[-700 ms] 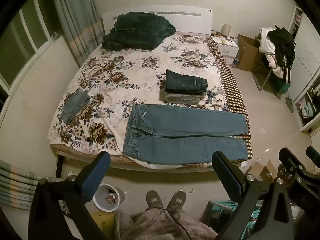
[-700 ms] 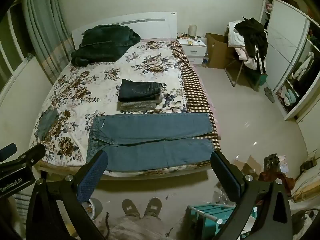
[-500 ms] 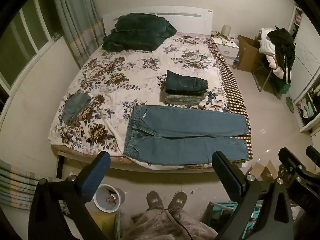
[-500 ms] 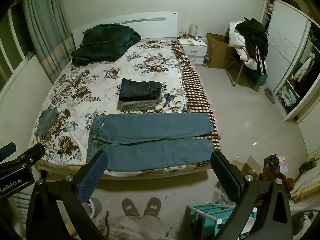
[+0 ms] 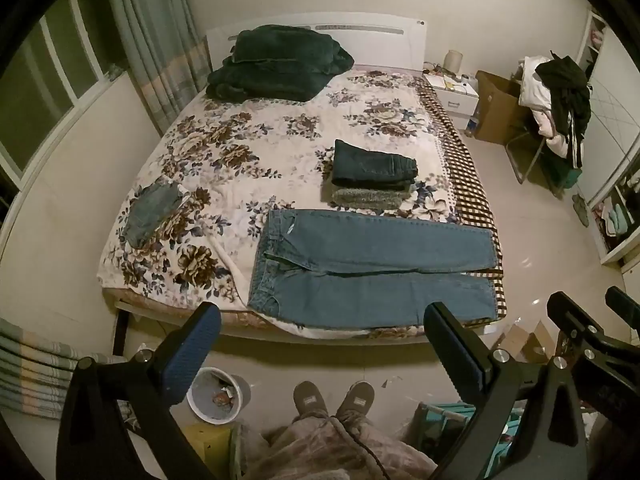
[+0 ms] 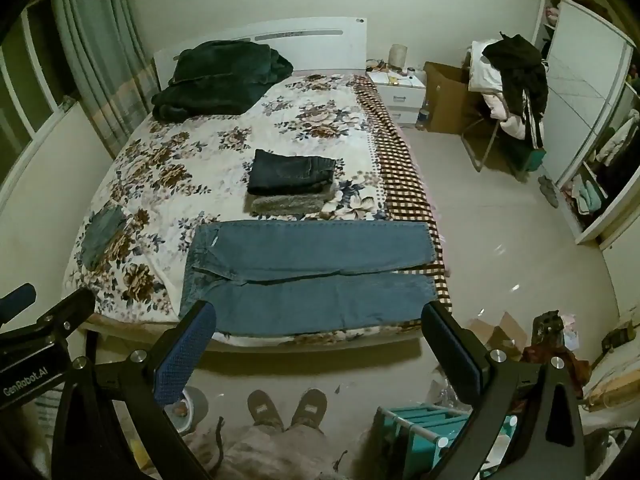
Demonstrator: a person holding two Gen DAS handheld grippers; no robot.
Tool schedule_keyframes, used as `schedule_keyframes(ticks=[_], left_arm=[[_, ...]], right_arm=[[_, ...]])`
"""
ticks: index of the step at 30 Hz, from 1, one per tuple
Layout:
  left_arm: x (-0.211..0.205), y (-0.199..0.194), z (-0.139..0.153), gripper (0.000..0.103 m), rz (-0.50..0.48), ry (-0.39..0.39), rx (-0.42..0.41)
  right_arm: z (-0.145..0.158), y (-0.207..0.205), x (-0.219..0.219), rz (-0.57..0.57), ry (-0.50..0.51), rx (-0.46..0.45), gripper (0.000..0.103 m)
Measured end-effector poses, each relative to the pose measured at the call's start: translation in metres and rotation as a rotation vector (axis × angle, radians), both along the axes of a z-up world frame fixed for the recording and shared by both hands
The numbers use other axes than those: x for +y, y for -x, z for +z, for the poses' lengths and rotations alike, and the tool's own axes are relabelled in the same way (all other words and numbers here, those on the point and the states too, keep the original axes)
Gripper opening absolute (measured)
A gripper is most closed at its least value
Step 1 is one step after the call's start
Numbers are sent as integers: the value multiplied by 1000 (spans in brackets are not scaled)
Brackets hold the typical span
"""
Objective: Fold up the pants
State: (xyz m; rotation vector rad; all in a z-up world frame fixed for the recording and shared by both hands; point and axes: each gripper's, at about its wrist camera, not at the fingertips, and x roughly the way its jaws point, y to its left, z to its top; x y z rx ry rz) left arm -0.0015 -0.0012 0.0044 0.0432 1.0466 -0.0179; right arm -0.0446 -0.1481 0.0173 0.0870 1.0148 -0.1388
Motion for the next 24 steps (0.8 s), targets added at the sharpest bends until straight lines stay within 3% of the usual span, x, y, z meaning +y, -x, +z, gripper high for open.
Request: schedule_keyframes(ticks=[24], left_arm=[[0,10,-1,103,1,6,-3]], right_arm=[[-5,-1,-4,-1,-4,12,103]])
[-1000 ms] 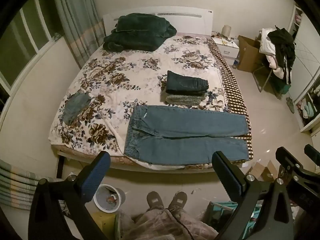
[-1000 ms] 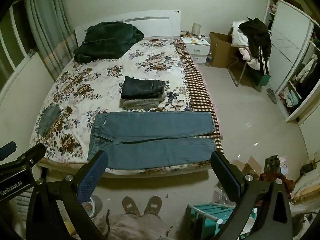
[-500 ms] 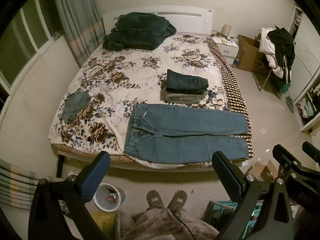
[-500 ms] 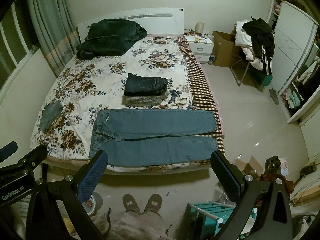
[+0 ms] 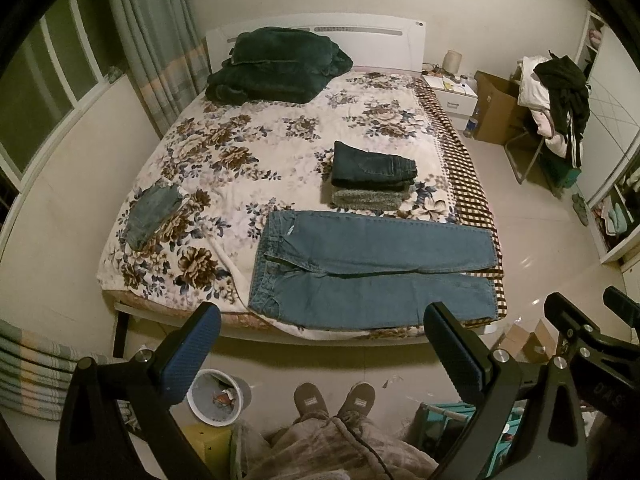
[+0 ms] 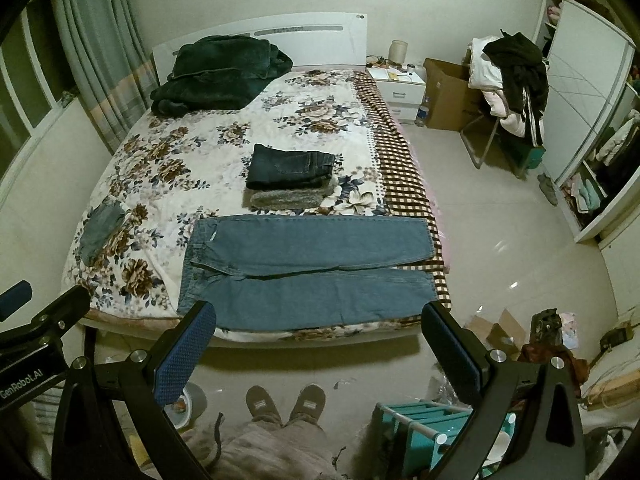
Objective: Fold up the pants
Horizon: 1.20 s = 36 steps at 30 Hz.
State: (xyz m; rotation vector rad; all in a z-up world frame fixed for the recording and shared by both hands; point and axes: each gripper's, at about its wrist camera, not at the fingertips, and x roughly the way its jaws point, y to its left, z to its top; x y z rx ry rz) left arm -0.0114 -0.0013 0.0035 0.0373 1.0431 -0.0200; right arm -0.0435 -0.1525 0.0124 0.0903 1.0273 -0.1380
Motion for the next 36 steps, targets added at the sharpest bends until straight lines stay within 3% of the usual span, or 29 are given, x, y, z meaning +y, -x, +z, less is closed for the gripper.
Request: schedule_keyframes(ticks=[36], left_arm=[[0,3,0,103,1,-3,-5]], right_arm=[[1,0,-1,-4,15,-4,103]])
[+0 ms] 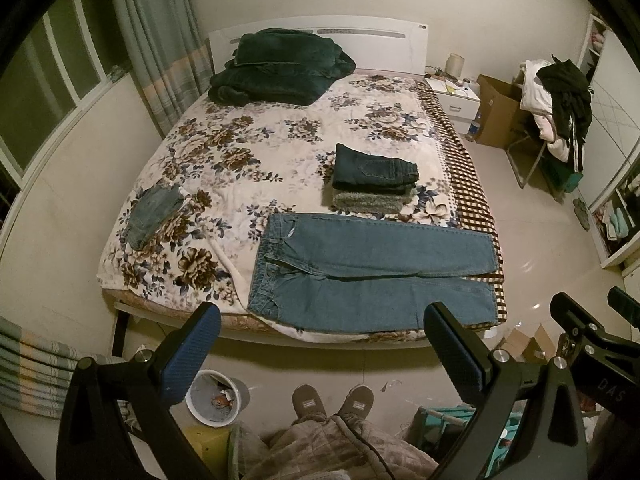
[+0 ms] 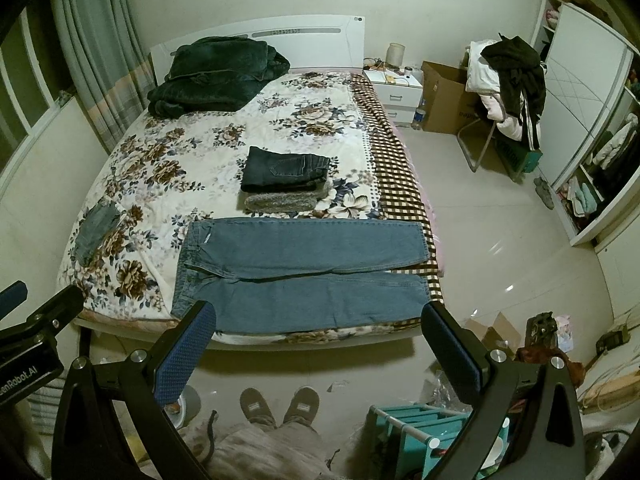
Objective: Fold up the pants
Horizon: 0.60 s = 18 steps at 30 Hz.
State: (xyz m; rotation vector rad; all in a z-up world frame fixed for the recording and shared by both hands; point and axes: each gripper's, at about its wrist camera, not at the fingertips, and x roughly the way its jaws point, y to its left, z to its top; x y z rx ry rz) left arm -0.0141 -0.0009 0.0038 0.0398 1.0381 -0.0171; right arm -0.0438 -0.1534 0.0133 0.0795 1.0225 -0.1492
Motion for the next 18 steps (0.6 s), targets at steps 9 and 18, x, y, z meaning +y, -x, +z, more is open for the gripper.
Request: schedule_keyframes(ticks=[9,18], left_arm=[[-1,-3,-4,103,-3,1,0],[-5,-45,-14,103,51,-8,-24]], right_arm=[[-2,-1,-6,0,-6,7,103],[-30,-31,-36,-48,25,-42,103]])
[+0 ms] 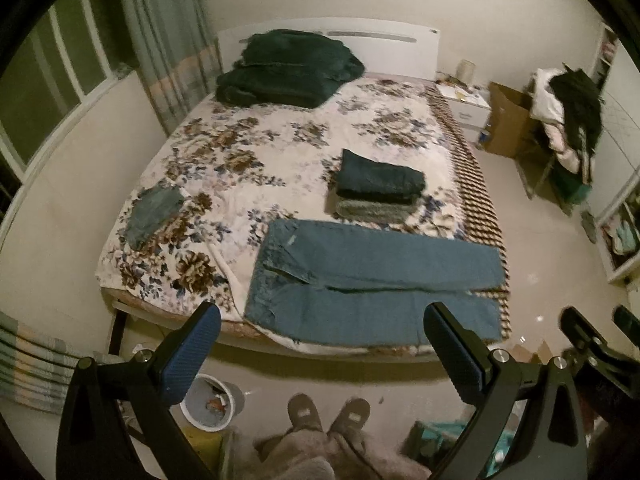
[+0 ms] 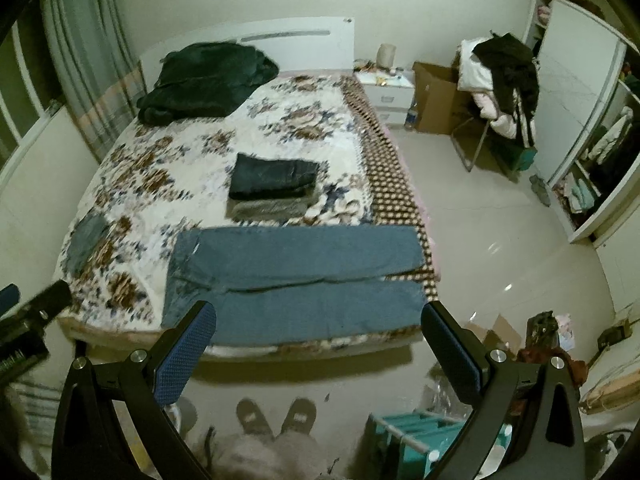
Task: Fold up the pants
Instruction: 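Lower both grippers onto the jeans leg hems and grasp them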
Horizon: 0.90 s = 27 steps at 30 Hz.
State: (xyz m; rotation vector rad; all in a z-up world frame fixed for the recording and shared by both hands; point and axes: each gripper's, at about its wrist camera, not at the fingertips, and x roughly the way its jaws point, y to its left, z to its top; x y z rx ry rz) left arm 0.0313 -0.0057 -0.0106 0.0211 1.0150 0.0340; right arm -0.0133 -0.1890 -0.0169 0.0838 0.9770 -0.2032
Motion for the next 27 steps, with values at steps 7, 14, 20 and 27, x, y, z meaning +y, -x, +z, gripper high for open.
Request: schedule_keyframes(ticks=[7,14,20,27], left_arm=[[-13,-59,-44,103,50,-74,-20],[-32,-140,-114,103,22,-97,73],[-45,-218,-185,103,-32,-180,101],[-68,-318,-320,103,-162,-285,185]], right_arm=[[-51,-71,-26,-2,53,-1,103],[-142,-177,-40,17,128,102,103],[-261,-279,-55,22,119,252,103],[-420,-409,-48,82,194,410,103]])
